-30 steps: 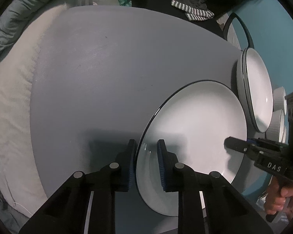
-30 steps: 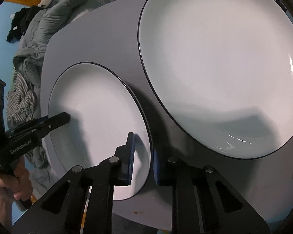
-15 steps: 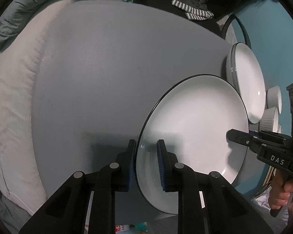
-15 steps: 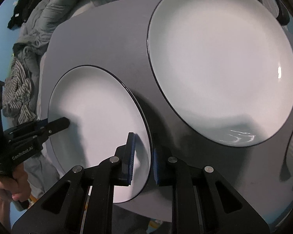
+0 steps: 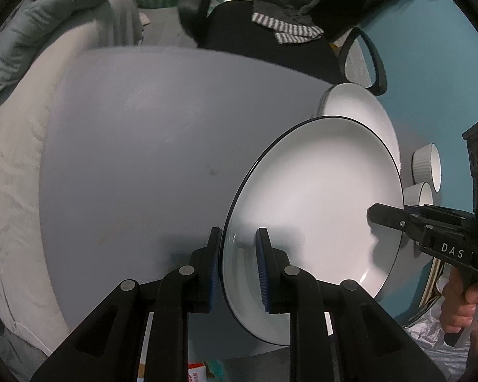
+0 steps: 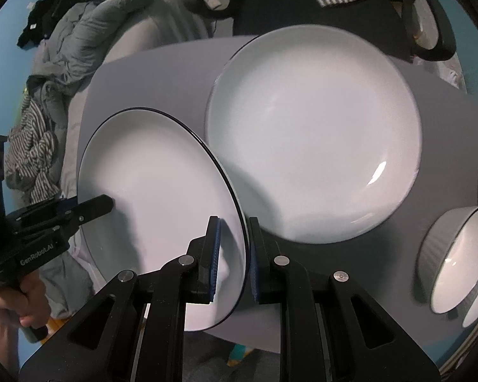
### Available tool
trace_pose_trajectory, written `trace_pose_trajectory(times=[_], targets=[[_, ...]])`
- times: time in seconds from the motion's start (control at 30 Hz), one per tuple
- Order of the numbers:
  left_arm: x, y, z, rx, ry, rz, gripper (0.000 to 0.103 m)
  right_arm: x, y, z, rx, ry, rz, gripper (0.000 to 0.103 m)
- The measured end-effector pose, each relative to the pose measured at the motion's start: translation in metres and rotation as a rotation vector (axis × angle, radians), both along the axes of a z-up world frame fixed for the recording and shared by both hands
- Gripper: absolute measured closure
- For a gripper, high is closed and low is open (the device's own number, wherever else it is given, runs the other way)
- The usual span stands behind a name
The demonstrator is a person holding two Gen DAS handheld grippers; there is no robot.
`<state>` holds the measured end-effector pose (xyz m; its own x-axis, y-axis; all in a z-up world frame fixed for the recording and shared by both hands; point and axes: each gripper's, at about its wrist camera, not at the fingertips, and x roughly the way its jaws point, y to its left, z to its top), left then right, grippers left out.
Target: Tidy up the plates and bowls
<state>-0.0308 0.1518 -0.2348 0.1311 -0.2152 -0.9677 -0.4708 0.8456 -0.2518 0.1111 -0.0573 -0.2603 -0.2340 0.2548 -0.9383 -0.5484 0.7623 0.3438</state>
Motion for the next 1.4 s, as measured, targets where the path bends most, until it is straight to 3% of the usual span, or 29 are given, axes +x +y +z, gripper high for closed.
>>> trace_pose_trajectory(times=[0.6, 1.4], targets=[[0.105, -0.043, -0.006, 0.062, 0.006, -0.093, 0.083, 0.079, -0.058, -0.001, 0.030, 0.007, -0.133, 0.086], [0.128, -0.050, -0.034, 0.079, 0.098, -0.085, 0.082, 0.112, -0.061, -0.030, -0.033, 0.057, -0.121, 0.084]])
